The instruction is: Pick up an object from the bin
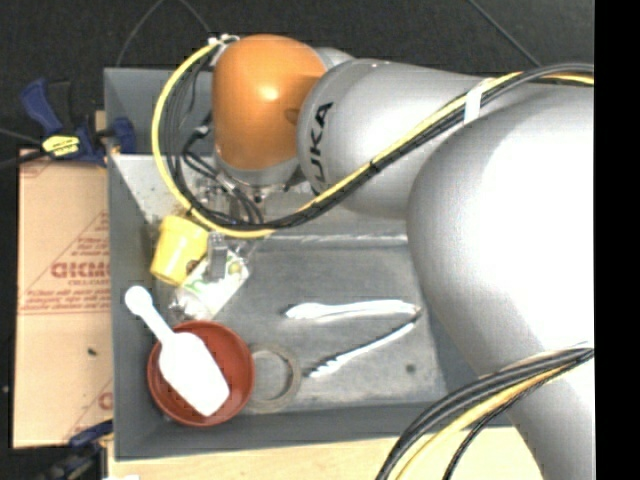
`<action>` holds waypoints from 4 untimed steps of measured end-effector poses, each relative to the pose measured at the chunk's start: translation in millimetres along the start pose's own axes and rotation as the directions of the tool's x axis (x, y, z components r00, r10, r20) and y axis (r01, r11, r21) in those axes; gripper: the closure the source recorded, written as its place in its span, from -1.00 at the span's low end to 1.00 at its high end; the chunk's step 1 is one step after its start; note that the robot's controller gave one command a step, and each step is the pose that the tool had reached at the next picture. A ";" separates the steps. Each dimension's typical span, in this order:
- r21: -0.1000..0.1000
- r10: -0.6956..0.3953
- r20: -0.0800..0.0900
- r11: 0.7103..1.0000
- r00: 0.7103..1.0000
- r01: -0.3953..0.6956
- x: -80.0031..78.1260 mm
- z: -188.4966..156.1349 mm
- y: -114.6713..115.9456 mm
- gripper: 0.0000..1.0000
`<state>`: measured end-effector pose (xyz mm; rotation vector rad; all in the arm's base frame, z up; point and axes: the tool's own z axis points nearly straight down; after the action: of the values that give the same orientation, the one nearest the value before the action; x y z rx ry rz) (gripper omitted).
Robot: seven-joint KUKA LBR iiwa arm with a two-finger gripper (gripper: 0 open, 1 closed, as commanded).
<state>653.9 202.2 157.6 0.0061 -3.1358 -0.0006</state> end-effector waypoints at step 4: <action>0.001 -0.142 0.010 0.990 0.990 0.142 60.2 43.5 -45.0 -1.00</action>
Offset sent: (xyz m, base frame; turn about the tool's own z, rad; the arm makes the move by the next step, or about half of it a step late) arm -0.0645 -0.0198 -0.0876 -0.0420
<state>593.7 157.0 114.4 0.2300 -3.1377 -0.0006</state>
